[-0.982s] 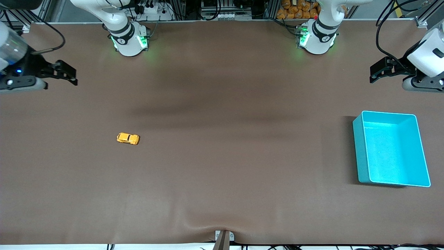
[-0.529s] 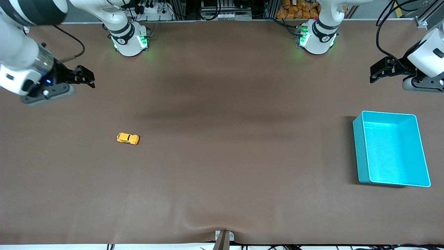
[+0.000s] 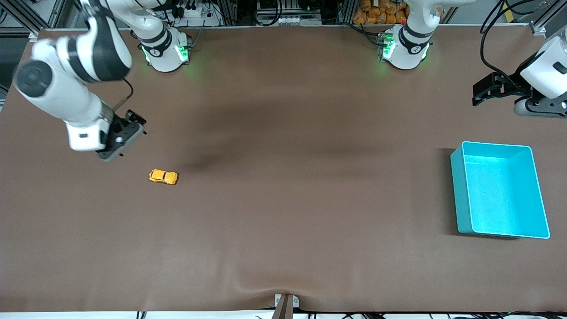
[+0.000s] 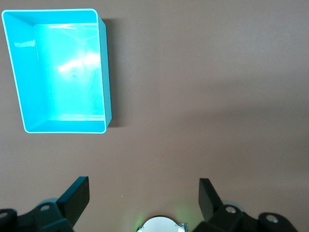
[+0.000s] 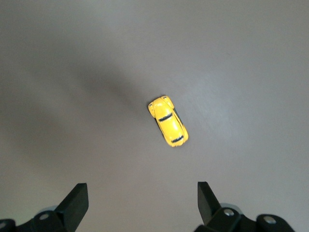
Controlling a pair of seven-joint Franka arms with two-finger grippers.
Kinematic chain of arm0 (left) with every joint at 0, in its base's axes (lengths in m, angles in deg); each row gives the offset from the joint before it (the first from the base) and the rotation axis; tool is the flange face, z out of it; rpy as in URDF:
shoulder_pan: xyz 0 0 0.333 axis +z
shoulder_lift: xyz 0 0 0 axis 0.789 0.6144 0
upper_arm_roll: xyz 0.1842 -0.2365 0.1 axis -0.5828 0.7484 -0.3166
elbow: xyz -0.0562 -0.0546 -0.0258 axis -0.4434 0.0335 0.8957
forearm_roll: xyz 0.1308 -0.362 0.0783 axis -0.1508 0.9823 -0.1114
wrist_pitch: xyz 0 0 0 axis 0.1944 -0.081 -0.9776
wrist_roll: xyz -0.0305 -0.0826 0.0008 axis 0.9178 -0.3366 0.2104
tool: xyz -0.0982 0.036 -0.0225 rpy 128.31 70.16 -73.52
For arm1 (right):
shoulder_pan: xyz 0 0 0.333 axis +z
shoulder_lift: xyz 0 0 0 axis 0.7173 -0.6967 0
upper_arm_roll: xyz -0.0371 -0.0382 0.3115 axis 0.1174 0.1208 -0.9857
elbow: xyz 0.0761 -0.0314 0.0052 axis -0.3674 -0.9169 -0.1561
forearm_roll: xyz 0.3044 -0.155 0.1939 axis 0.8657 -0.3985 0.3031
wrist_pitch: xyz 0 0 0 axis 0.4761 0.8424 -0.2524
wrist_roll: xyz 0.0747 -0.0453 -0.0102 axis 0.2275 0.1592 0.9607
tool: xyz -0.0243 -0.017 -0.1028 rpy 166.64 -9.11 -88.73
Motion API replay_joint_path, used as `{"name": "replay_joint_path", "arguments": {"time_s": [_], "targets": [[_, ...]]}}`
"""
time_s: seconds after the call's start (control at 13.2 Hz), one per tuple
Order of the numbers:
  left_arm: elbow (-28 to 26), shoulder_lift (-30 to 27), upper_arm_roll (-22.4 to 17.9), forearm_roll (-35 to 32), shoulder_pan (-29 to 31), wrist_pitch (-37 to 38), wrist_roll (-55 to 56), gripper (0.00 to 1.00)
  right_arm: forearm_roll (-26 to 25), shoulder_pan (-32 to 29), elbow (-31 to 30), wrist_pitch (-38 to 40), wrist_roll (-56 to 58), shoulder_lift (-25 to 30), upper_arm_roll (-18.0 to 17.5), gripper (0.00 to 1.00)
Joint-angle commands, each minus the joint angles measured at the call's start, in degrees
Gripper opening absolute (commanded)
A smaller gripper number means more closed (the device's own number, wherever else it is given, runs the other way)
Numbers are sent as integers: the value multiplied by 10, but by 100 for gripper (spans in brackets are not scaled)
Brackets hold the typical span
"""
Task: Wind and store yellow beetle car
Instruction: 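Move the right gripper over the yellow beetle car, then lower the right gripper and grasp the yellow car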
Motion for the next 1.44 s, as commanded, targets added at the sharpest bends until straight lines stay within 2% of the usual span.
{"name": "replay_joint_path", "arguments": {"time_s": [0.0, 0.15, 0.3, 0.45, 0.91, 1.21, 1.36], "targets": [[1, -1, 2, 3, 3, 1, 7, 100, -14, 4, -4, -47, 118, -43, 6, 100], [1, -1, 2, 3, 3, 1, 7, 100, -13, -2, -3, -91, 210, -98, 12, 100], [1, -1, 2, 3, 3, 1, 8, 100, -13, 2, -5, -133, 232, -135, 24, 100], [1, -1, 2, 3, 3, 1, 8, 100, -14, -2, -5, -136, 235, -170, 27, 100], [1, 0, 2, 3, 3, 1, 8, 100, -21, 17, -4, -221, 294, -214, 28, 99], [1, 0, 2, 3, 3, 1, 8, 100, -21, 17, -5, -222, 286, -227, 37, 94], [1, 0, 2, 3, 3, 1, 8, 100, -21, 17, -6, -223, 286, -229, 37, 88]]}}
